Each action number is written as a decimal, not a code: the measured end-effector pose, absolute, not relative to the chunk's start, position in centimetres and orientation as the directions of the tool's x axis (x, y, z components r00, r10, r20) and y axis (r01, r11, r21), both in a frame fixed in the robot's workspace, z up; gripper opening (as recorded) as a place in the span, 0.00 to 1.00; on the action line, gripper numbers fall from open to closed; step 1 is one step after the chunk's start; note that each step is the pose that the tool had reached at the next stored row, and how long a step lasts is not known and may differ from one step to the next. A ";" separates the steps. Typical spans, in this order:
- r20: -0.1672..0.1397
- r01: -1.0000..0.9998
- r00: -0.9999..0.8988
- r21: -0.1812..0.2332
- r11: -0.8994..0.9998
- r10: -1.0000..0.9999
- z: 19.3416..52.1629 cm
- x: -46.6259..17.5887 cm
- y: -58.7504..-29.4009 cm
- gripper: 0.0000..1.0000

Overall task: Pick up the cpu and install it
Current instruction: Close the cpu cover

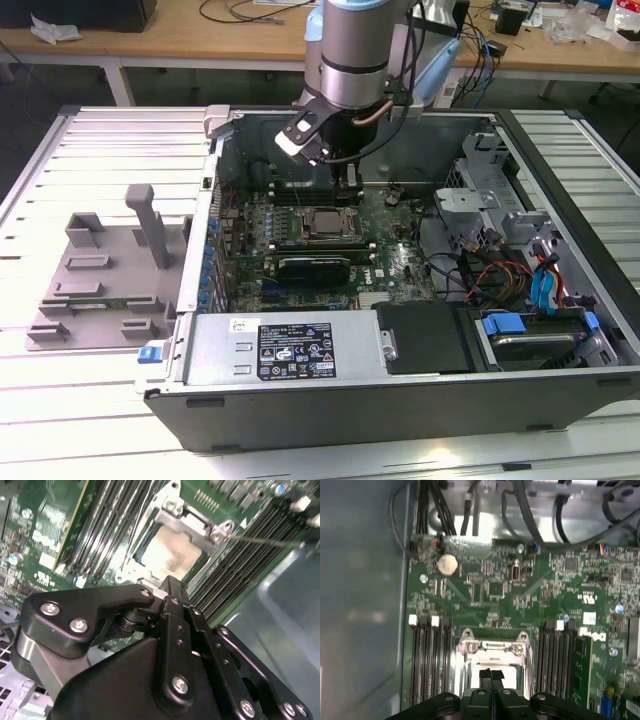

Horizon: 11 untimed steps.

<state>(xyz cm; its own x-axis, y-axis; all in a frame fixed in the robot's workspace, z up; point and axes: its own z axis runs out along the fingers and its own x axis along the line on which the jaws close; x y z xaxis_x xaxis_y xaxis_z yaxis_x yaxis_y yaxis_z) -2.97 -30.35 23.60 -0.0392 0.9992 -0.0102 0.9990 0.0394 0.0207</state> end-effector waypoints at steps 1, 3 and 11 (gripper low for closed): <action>-0.010 0.999 -0.039 0.021 0.039 0.999 23.5 -3.4 -30.4 0.11; -0.010 0.999 -0.039 0.021 0.039 0.999 23.5 -3.7 -30.5 0.11; -0.012 0.972 -0.232 0.021 0.232 0.973 23.4 -3.8 -30.5 0.11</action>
<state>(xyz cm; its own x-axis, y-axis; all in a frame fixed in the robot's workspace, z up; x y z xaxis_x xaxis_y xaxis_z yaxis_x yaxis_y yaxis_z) -3.84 -30.48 23.40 -0.2322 0.9726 -0.0122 0.9724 0.2324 0.0206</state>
